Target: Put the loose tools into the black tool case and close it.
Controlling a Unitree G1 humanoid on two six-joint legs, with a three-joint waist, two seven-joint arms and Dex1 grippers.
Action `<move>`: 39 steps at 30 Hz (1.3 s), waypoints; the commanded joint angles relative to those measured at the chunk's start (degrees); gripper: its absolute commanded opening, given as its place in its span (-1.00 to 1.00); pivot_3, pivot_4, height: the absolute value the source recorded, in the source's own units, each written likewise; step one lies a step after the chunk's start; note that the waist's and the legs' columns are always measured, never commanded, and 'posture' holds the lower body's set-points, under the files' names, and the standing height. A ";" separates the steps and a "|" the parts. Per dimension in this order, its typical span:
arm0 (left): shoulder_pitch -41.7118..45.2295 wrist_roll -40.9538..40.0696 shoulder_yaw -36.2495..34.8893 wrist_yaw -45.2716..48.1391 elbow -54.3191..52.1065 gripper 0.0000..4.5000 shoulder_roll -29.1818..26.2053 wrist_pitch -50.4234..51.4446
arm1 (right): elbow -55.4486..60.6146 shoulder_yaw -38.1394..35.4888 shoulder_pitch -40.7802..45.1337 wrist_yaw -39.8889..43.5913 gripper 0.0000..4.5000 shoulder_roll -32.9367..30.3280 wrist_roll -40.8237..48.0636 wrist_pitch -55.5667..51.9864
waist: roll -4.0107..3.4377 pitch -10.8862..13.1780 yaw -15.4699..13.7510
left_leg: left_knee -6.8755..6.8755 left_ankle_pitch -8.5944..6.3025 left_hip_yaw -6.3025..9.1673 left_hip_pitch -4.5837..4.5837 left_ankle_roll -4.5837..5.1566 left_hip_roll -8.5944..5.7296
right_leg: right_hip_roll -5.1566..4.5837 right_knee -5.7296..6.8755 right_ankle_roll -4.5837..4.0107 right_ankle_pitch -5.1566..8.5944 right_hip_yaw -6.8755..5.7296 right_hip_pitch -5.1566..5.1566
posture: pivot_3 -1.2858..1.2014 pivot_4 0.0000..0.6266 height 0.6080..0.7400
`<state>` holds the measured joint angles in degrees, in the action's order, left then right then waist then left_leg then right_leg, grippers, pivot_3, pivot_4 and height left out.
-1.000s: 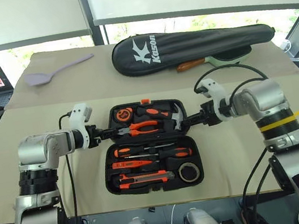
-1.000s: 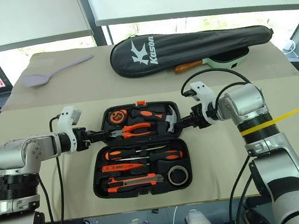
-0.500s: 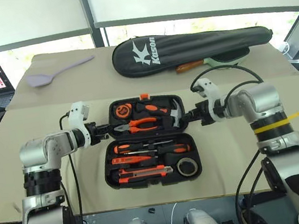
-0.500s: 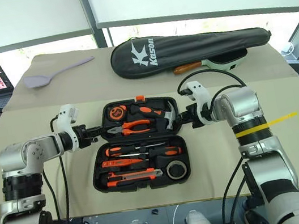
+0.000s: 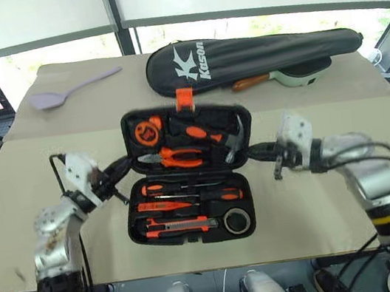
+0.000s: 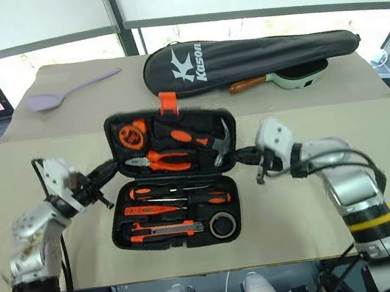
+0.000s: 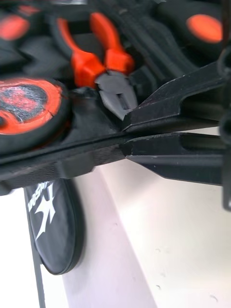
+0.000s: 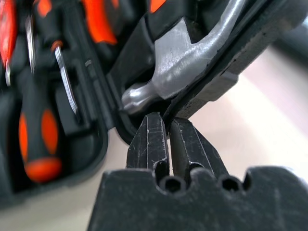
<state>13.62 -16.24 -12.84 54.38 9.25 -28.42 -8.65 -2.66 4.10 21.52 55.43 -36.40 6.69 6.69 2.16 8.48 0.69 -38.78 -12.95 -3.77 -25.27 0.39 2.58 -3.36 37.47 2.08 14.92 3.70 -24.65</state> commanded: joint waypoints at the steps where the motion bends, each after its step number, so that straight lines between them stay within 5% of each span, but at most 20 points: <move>1: -3.41 7.14 1.64 -0.44 1.76 -1.00 -1.92 -17.41 | -5.53 1.13 -1.50 -3.10 -0.98 -2.90 -9.40 27.57 | 0.00 0.00 -0.15 | 0.00 0.00 0.01 0.11 0.00 0.00 | 0.00 0.00 0.02 -0.01 -0.01 0.13 | 0.03 -0.52 1.00; 5: -8.28 10.36 0.63 -2.98 6.67 -1.00 -4.21 -27.69 | -11.76 0.29 -5.37 -11.48 -0.98 -4.14 -16.92 41.63 | -0.01 -0.01 -0.16 | 0.03 -0.02 -0.06 0.87 0.02 0.01 | -0.04 -0.08 0.03 -0.02 0.01 0.86 | 0.03 -0.52 1.00; 6: -9.81 8.41 0.28 -1.84 6.68 -0.84 -4.89 -27.68 | -12.45 0.33 -7.01 -11.75 -1.00 -4.51 -16.03 42.66 | -0.01 -0.01 -0.10 | 0.09 -0.03 -0.07 1.13 0.03 0.02 | -0.03 -0.16 0.03 -0.02 0.01 1.14 | 0.03 -0.52 1.00; 13: -16.02 -0.11 -2.11 3.24 7.35 0.26 -12.45 -14.92 | -9.94 0.03 -13.71 -12.65 0.08 -7.98 -12.92 41.80 | 0.04 0.01 0.11 | 0.47 -0.04 -0.24 1.81 0.04 0.22 | -0.05 -0.36 -0.01 -0.01 0.10 1.63 | 0.03 -0.52 1.00; 15: -16.60 -1.82 -3.84 2.99 8.78 0.28 -14.38 -10.10 | -8.36 -1.32 -15.77 -11.94 0.38 -9.36 -10.12 38.09 | 0.03 0.01 0.27 | 0.47 -0.03 -0.24 1.93 0.04 0.27 | 0.03 -0.32 -0.06 -0.01 0.10 1.67 | 0.03 -0.52 1.00; 17: -16.26 -4.52 -4.38 3.44 7.77 0.28 -15.00 -5.24 | -5.53 -2.28 -18.49 -9.43 0.38 -10.91 -4.15 31.94 | 0.03 0.01 0.26 | 0.49 -0.04 -0.24 2.02 0.04 0.29 | 0.01 -0.29 -0.11 0.02 0.10 1.68 | 0.03 -0.52 1.00; 20: -14.89 -5.92 -3.61 3.37 5.07 0.28 -14.83 -0.36 | -0.77 -2.51 -23.17 -5.32 0.06 -13.36 2.15 26.46 | 0.04 0.01 0.10 | 0.50 -0.04 -0.21 2.02 0.04 0.29 | -0.04 -0.30 -0.10 0.02 0.12 1.71 | 0.03 -0.52 1.00; 27: -0.58 -5.56 3.53 0.96 1.60 -0.69 -10.75 11.77 | 19.27 0.36 -35.88 1.66 -1.00 -18.60 12.51 6.74 | 0.07 -0.01 -1.37 | 0.41 -0.03 -0.21 2.04 0.04 0.25 | 0.02 -0.33 -0.06 0.03 0.03 1.97 | 0.03 -0.52 1.00; 29: 2.94 -4.24 5.68 1.07 2.06 -0.98 -9.95 13.15 | 22.61 1.52 -37.23 1.85 -1.00 -18.67 12.63 2.06 | 0.12 -0.04 -1.29 | 0.41 -0.04 -0.19 2.04 0.03 0.19 | 0.07 -0.37 -0.05 0.03 0.02 2.00 | 0.03 -0.52 1.00; 39: 12.99 2.88 15.98 7.57 12.69 -0.98 -10.03 17.69 | 29.86 9.95 -26.10 -2.69 -1.00 -10.82 9.21 -19.55 | 0.18 -0.03 0.04 | 0.42 -0.04 -0.14 1.93 0.03 0.20 | 0.25 -0.35 -0.06 0.04 0.11 1.81 | 0.03 -0.52 1.00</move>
<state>25.94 -14.55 1.45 59.21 21.80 -37.68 9.01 25.80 13.13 -6.67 54.03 -48.30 16.74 -9.39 2.34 8.45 0.73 -38.36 -12.99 -3.90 -23.37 0.42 2.78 -3.12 37.12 2.02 14.96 3.81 -22.85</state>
